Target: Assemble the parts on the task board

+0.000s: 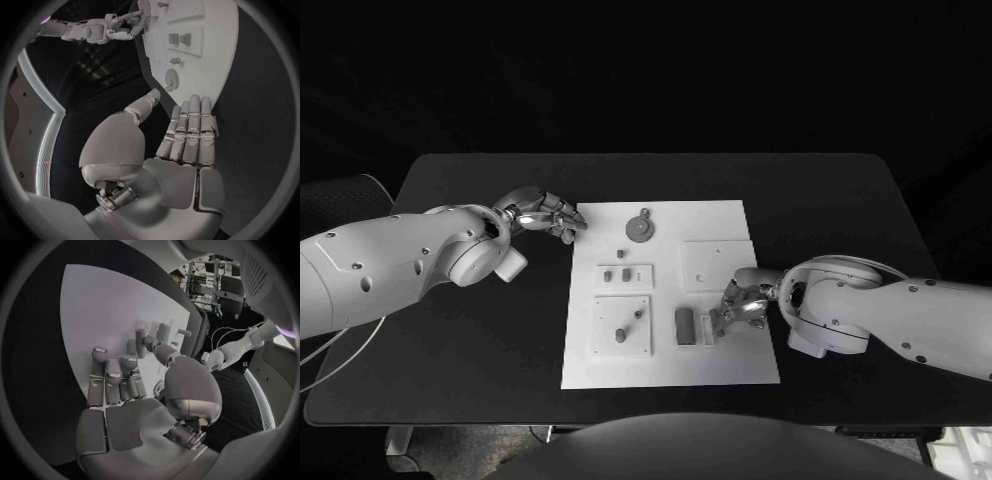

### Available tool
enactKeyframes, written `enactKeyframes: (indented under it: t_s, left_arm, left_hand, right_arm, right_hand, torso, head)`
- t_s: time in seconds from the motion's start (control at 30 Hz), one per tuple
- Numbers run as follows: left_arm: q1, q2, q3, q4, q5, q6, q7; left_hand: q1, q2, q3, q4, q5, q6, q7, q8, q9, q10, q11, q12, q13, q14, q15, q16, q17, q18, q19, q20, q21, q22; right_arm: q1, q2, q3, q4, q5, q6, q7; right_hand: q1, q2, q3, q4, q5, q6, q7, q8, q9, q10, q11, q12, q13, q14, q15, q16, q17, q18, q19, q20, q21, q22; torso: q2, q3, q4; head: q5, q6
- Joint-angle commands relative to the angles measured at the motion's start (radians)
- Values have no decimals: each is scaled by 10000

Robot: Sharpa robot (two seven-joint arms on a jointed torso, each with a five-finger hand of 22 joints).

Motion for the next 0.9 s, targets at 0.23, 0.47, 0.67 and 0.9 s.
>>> enactKeyframes:
  t_s: [0.23,0.47,0.67,0.9]
  left_arm:
    - [13,18,4,29,-27,93,39]
    - [13,14,4,24,-36,90,35]
    - [13,17,4,25,-37,92,40]
    - [13,22,4,29,-38,97,42]
  left_hand:
    - [13,-75,-22,4,-27,-87,-17,54,-9,30,33,-44,13,66,-18,-46,14,170,13,-6,-38,11]
    - [13,-75,-22,5,-27,-89,-16,54,-10,28,34,-45,13,67,-18,-51,20,170,13,-6,-39,12]
    - [14,-75,-21,6,-27,-88,-16,54,-10,28,34,-46,13,69,-19,-54,24,170,14,-7,-40,13]
    - [14,-72,-20,7,-27,-87,-17,56,-10,28,34,-46,14,70,-19,-59,29,170,14,-7,-42,14]
  right_arm:
    - [-28,53,-5,56,323,472,88]
    - [-36,61,-5,73,399,503,148]
    - [-42,82,-5,82,423,568,170]
    - [-50,123,-5,55,445,544,165]
  right_hand:
    - [-52,-185,-4,221,-53,-116,16,-51,-25,-82,-3,-8,17,-3,-68,-52,-16,150,-9,15,-58,112]
    - [-46,-193,3,243,-52,-132,20,-60,-31,-94,1,-10,17,-12,-70,-55,-17,150,-20,12,-64,112]
    - [-50,-193,2,260,-53,-136,23,-62,-32,-100,4,-10,18,-17,-71,-57,-18,150,-26,12,-66,113]
    - [-55,-192,0,277,-54,-139,25,-63,-34,-105,6,-9,19,-22,-71,-57,-18,150,-32,13,-68,113]
  torso:
    - [-2,-13,2]
    - [-2,-12,0]
    - [1,-5,2]
    - [1,-5,-5]
  head:
    - [38,2]
    - [48,2]
    - [56,2]
    - [48,2]
